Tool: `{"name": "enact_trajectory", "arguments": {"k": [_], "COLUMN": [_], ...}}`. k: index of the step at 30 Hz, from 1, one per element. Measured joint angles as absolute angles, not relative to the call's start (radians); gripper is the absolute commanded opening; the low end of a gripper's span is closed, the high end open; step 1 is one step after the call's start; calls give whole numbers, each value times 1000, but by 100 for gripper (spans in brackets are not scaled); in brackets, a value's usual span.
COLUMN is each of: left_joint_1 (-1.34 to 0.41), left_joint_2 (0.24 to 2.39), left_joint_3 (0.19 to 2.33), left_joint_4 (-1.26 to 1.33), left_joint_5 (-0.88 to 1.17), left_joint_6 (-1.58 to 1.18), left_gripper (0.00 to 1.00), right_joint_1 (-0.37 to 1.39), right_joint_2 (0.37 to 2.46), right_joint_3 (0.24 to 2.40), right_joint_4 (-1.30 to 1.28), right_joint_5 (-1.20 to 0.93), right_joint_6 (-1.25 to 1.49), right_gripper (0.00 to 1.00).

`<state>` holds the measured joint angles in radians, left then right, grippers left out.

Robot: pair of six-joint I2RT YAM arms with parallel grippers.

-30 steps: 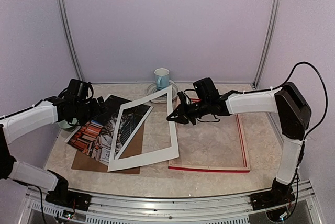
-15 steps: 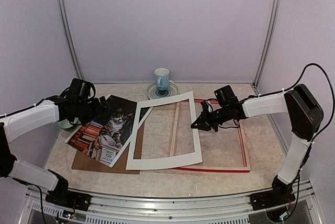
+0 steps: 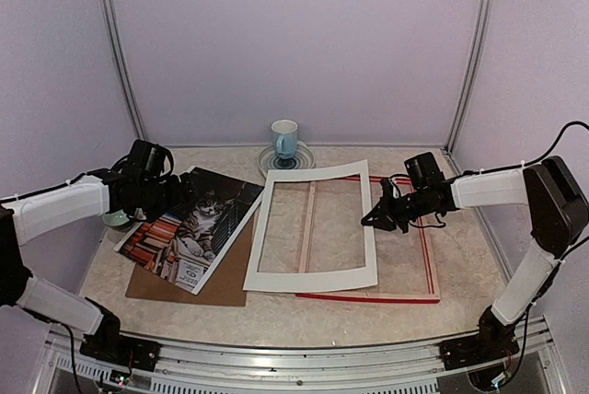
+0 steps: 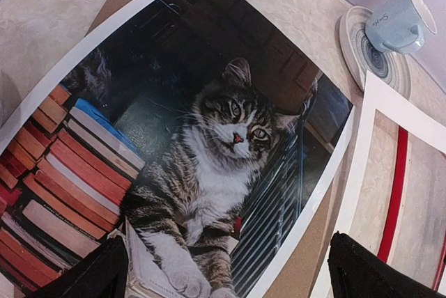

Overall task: Put the photo into the frame
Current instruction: Place the mat board on the frame body.

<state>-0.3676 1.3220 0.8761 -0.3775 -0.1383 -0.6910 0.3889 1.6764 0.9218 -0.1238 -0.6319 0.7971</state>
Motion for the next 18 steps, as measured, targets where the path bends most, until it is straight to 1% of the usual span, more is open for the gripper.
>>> {"name": "enact_trajectory", "arguments": {"k": [6,13,18], "left_joint_1": [-369,-371,-366], "left_joint_2": [1349,1361,1349], "left_joint_3": [895,1015,970], "left_joint_4": [-370,-374,-322], "left_joint_5": [-131,-122,-109], "left_joint_6": [-668,-587,-558], "left_gripper": [99,99,99], "right_joint_1": [347,336,336], "right_joint_2": [1671,1671,1671], "right_joint_3": [913,913,913], "right_joint_4": [-142,-149,-149], "right_joint_5": [-633,-636,-645], "right_joint_6": [764,737,727], "right_gripper": [0,0,0]}}
